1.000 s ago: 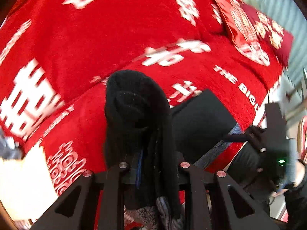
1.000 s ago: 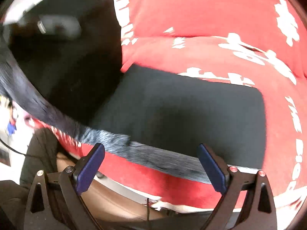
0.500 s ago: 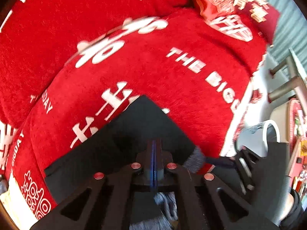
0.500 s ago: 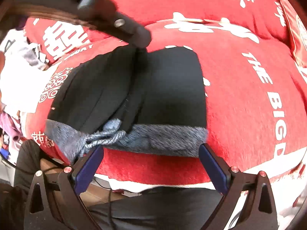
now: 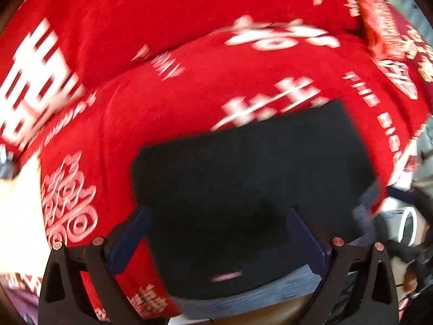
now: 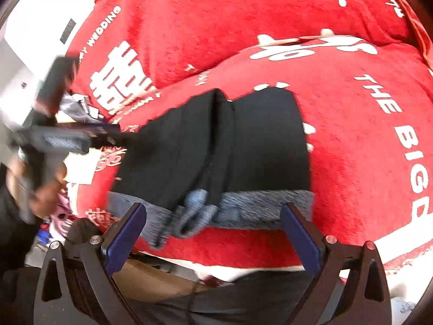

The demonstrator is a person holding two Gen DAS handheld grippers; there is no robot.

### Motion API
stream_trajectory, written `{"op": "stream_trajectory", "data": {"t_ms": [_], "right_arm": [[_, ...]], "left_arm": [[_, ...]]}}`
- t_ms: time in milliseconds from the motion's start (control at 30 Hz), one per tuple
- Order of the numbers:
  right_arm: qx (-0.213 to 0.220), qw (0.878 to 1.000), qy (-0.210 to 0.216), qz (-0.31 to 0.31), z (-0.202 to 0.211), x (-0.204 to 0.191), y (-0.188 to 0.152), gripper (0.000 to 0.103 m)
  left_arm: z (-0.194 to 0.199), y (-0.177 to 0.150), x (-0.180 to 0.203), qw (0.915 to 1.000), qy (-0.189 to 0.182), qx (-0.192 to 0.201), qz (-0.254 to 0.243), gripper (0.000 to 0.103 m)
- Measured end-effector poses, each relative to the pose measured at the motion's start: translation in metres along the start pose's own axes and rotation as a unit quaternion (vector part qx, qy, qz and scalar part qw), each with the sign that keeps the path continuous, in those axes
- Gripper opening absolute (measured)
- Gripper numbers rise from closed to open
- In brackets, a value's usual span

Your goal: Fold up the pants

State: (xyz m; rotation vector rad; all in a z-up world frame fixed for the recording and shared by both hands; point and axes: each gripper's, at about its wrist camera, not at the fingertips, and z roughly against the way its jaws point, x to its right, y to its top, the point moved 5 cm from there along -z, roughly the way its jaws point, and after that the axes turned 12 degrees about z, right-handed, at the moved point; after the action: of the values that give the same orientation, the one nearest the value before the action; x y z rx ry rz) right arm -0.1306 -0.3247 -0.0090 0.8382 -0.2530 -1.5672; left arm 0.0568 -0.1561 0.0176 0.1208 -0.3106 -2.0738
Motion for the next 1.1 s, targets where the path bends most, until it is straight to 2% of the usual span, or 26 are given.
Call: {"op": "stream_trajectory", "data": {"t_ms": [67, 200, 267, 333, 400, 433, 467, 533, 667, 800, 900, 967, 1033, 1100], "right_arm": [[-0.021, 1.000, 0.001, 0.009, -0.017, -0.010, 0.002, 0.100], [-0.050, 0.998, 0.037, 0.016, -0.055, -0.039, 0.010, 0.100], [-0.052, 0.996, 0.062, 0.021, -0.068, -0.056, 0.015, 0.094], [-0.047, 0.997, 0.046, 0.026, -0.074, -0.063, 0.020, 0.090], [-0.045, 0.998, 0.040, 0.010, -0.078, -0.058, 0.023, 0.070], [-0.049, 0.998, 0.038, -0.010, -0.080, -0.051, 0.025, 0.043], [-0.049, 0.998, 0.043, -0.026, -0.080, -0.045, 0.027, 0.030], [-0.034, 0.997, 0.056, -0.035, -0.068, -0.044, 0.034, 0.025], [0.022, 0.998, 0.049, -0.018, -0.021, -0.054, 0.063, 0.023], [0.058, 0.998, 0.010, -0.016, 0.019, -0.037, 0.089, 0.022], [0.025, 0.998, -0.057, -0.028, 0.015, 0.001, 0.082, 0.022], [-0.021, 0.995, -0.088, -0.049, -0.005, 0.027, 0.066, 0.023], [-0.052, 0.991, -0.105, -0.057, -0.023, 0.040, 0.050, 0.024], [-0.045, 0.992, -0.102, -0.059, -0.023, 0.041, 0.045, 0.026]], "left_arm": [[-0.008, -0.010, -0.013, 0.9995, -0.015, -0.012, 0.026, 0.101], [-0.010, -0.026, -0.030, 0.9968, -0.046, -0.001, 0.065, 0.101], [-0.012, -0.033, -0.036, 0.9953, -0.058, 0.000, 0.078, 0.101], [-0.012, -0.037, -0.041, 0.9945, -0.064, 0.008, 0.082, 0.101], [-0.011, -0.038, -0.044, 0.9943, -0.063, 0.011, 0.086, 0.101], [-0.013, -0.038, -0.046, 0.9942, -0.061, 0.008, 0.088, 0.101], [-0.013, -0.037, -0.048, 0.9938, -0.061, 0.007, 0.092, 0.101], [-0.007, -0.033, -0.051, 0.9933, -0.059, 0.013, 0.099, 0.101], [0.015, -0.019, -0.052, 0.9913, -0.073, 0.036, 0.103, 0.101], [0.028, -0.007, -0.045, 0.9897, -0.092, 0.043, 0.101, 0.101], [0.010, -0.008, -0.036, 0.9930, -0.072, 0.028, 0.089, 0.101], [-0.006, -0.010, -0.033, 0.9945, -0.058, 0.015, 0.085, 0.101], [-0.024, -0.012, -0.031, 0.9945, -0.050, -0.006, 0.091, 0.101], [-0.027, -0.012, -0.030, 0.9935, -0.055, -0.008, 0.099, 0.101]]}}
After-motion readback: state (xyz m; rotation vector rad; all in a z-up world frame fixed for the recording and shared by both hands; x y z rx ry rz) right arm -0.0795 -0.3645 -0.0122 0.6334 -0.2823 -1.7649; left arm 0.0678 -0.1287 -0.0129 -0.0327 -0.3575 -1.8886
